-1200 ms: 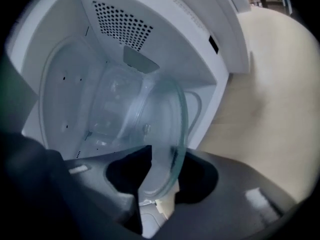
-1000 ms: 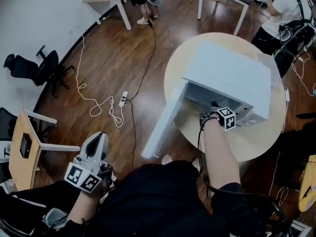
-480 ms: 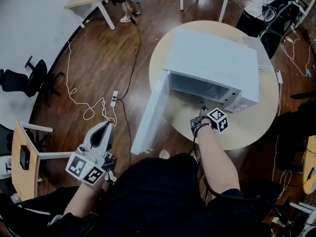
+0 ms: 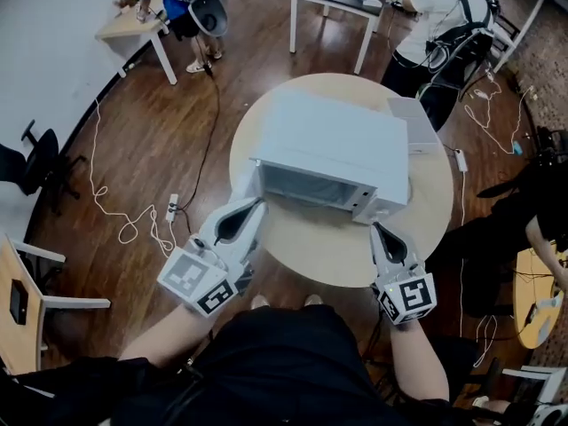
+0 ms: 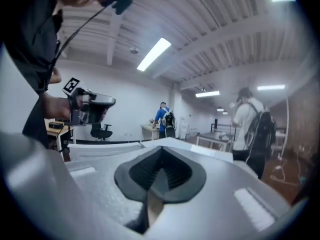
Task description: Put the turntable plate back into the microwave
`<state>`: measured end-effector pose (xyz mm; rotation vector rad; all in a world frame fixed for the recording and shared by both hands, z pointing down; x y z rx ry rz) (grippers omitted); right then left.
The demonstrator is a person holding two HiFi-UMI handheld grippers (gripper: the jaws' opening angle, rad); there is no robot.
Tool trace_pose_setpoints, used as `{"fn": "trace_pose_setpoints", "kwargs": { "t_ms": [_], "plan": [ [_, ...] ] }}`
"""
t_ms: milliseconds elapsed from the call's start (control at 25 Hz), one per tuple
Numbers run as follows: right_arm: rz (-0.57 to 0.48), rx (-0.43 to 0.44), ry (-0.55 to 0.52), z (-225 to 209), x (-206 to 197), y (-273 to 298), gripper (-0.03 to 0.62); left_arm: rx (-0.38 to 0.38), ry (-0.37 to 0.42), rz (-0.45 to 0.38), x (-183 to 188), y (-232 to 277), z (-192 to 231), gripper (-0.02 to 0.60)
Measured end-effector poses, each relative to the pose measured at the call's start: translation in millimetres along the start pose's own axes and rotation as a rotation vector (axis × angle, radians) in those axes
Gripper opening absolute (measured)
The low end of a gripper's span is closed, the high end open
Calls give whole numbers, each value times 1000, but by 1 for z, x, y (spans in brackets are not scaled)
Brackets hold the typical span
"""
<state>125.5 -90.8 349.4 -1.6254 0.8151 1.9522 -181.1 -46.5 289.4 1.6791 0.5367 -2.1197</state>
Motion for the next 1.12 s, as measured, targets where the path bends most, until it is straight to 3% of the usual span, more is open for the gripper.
{"fn": "trace_pose_setpoints", "kwargs": {
  "t_ms": [40, 120, 240, 360, 560, 1120],
  "plan": [
    [-35, -21, -19, -1, 12, -10, 2, -25, 7, -5, 0, 13, -9, 3],
    [-78, -71, 46, -9, 14, -21, 1, -46, 39, -4, -6, 33, -22, 3],
    [-55, -152, 183, -19, -19, -23, 0, 23, 105, 23, -39, 43, -23, 3],
    [-19, -193, 190, -18, -39, -26, 0, 103, 75, 74, -69, 35, -19, 3],
    [-48, -210, 147, -20, -36, -28, 0, 171, 79, 98, -74, 24, -13, 3],
    [-69, -186, 158, -27, -36, 3, 0, 244, 98, 96, -64, 11, 10, 3]
  ]
}}
Point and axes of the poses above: the fingertips, and each gripper's own axes: y forward along the fingers, z to its left, x out of its top, the point moved 8 cm from there along -y, backward along the fingers
